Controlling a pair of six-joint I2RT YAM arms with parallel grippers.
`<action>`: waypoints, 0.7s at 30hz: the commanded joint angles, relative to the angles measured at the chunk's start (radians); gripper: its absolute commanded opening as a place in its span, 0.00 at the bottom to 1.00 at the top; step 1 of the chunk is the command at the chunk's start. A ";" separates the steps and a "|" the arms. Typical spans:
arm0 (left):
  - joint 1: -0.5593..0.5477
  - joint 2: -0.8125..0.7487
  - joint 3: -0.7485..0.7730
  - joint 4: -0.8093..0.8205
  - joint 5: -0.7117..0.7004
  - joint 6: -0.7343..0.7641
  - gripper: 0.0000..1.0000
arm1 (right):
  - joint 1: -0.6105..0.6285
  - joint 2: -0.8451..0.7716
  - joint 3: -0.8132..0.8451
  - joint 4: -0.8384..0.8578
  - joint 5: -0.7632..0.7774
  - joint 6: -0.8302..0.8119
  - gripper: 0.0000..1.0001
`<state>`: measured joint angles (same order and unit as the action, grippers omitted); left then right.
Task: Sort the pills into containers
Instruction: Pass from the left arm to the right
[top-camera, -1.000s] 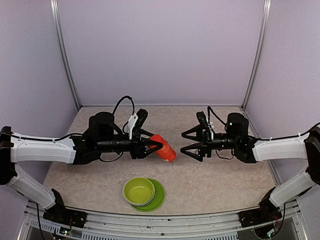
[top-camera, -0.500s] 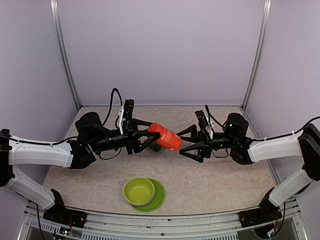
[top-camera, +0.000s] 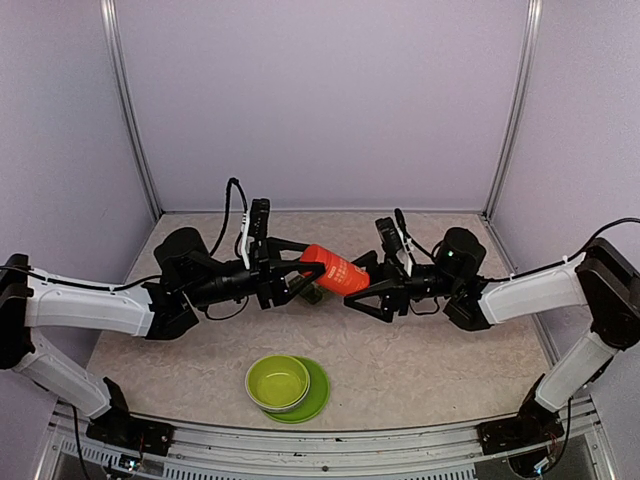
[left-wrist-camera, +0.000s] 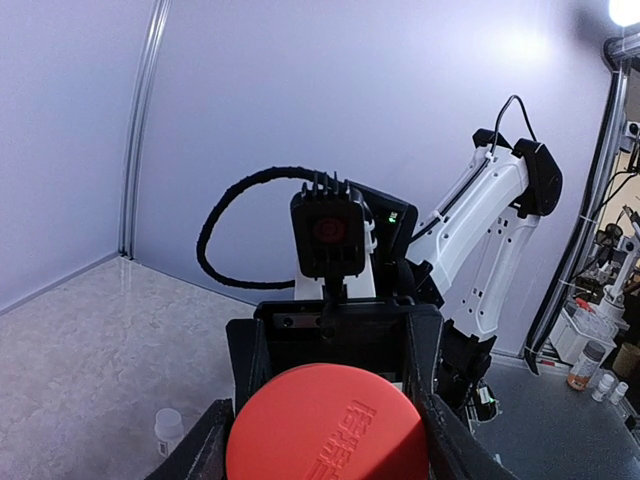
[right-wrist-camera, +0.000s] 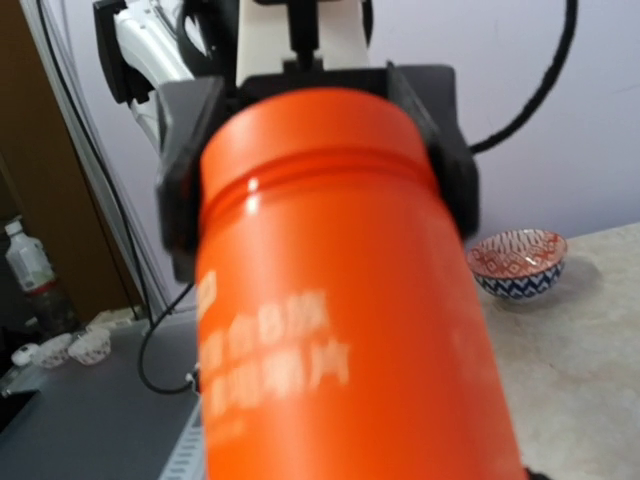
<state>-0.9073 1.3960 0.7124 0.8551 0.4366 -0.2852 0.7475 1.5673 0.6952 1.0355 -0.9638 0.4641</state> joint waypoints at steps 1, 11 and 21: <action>-0.007 0.000 0.000 0.065 -0.015 0.013 0.23 | 0.021 0.029 0.038 0.063 0.020 0.043 0.81; -0.008 -0.017 -0.022 0.068 -0.035 0.020 0.23 | 0.031 0.071 0.064 0.091 0.014 0.079 0.68; -0.007 -0.011 -0.030 0.079 -0.042 0.018 0.22 | 0.050 0.093 0.090 0.084 -0.010 0.082 0.67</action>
<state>-0.9123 1.3960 0.6876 0.8879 0.4141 -0.2832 0.7727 1.6447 0.7502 1.0794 -0.9493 0.5404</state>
